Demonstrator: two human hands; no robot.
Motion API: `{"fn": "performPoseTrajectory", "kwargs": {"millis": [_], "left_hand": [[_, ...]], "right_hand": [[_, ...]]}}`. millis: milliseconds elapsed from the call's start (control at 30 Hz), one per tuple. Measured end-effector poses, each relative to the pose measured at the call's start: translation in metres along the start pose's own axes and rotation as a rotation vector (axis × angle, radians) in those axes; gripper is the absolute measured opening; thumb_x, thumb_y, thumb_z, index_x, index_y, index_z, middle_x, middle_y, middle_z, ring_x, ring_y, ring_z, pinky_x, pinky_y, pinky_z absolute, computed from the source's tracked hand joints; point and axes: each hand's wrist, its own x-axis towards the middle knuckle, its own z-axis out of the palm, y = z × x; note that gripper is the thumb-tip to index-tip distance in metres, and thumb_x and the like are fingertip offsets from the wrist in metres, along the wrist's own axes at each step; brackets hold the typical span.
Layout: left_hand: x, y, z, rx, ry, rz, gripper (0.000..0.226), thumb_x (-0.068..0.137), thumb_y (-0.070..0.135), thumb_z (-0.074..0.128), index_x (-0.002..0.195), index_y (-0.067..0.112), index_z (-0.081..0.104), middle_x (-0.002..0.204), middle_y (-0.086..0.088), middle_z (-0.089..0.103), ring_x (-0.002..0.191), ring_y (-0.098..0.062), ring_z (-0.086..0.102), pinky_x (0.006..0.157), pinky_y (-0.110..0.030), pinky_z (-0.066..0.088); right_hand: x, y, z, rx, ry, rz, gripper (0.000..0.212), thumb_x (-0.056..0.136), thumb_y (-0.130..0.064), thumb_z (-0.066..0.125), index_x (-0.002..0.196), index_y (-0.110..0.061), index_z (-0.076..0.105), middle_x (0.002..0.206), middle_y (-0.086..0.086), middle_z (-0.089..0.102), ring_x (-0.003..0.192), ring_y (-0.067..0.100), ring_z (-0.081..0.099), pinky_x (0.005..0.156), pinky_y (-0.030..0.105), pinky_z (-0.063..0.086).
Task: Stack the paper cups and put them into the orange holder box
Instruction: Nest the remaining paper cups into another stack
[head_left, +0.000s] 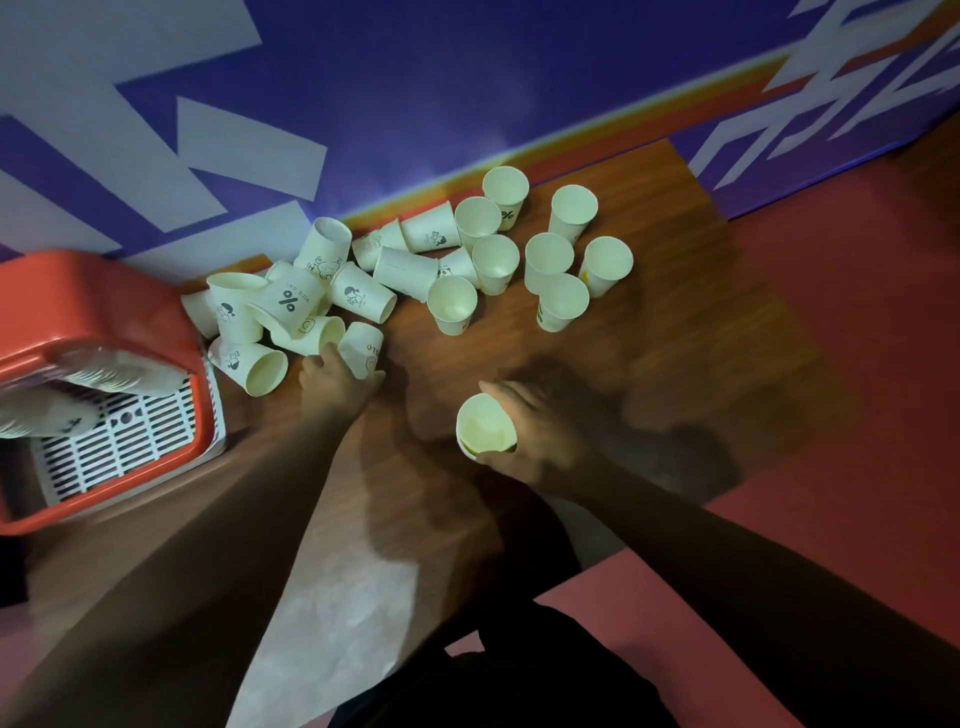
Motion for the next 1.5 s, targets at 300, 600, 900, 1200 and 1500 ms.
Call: {"fn": "performPoseTrajectory", "kwargs": {"millis": [300,600,900,1200,1500], "left_hand": [[-0.002,-0.016,0.017,-0.178,-0.062,0.026,0.074,0.089,0.041,0.070,0.149,0.016,0.033,0.138,-0.028,0.049,0.129,-0.045,0.046,0.107,-0.048,0.040],[0.015,0.016,0.027,-0.278,-0.081,0.013,0.056,0.099,0.030,0.059,0.149,0.027,0.036,0.141,-0.027,0.047,0.121,-0.040,0.054,0.081,-0.032,0.044],[-0.042,0.012,-0.001,-0.570,0.046,0.014,0.052,0.086,0.027,0.074,0.116,0.012,0.035,0.115,-0.009,0.053,0.098,-0.022,0.061,0.071,-0.026,0.052],[-0.104,0.044,-0.029,-0.654,-0.387,0.458,0.065,0.077,0.028,0.085,0.128,0.029,0.046,0.127,-0.001,0.056,0.112,-0.017,0.060,0.090,-0.027,0.054],[-0.109,0.040,0.017,-0.054,-0.311,0.859,0.074,0.074,0.061,0.070,0.136,0.024,0.057,0.125,0.007,0.056,0.120,-0.016,0.049,0.102,-0.037,0.044]], "right_hand": [[0.002,0.012,0.024,0.008,0.092,0.051,0.090,0.075,-0.058,0.074,0.147,-0.017,0.040,0.149,0.002,0.045,0.137,0.016,0.038,0.116,0.031,0.029],[0.025,0.042,-0.004,0.208,0.205,0.386,0.074,0.086,-0.065,0.051,0.147,-0.028,0.035,0.153,0.005,0.035,0.139,0.024,0.039,0.109,0.050,0.040],[0.075,0.079,-0.039,-0.038,0.393,0.354,0.057,0.087,-0.027,0.068,0.136,-0.006,0.048,0.136,0.022,0.042,0.121,0.037,0.051,0.101,0.038,0.045],[0.097,0.103,-0.039,-0.244,0.310,0.408,0.035,0.088,-0.016,0.066,0.120,-0.004,0.062,0.140,0.014,0.041,0.114,0.030,0.058,0.102,0.036,0.047],[0.089,0.109,-0.035,-0.352,0.295,0.347,0.024,0.092,-0.014,0.065,0.113,-0.001,0.066,0.141,0.015,0.041,0.107,0.032,0.063,0.100,0.035,0.046]]}}
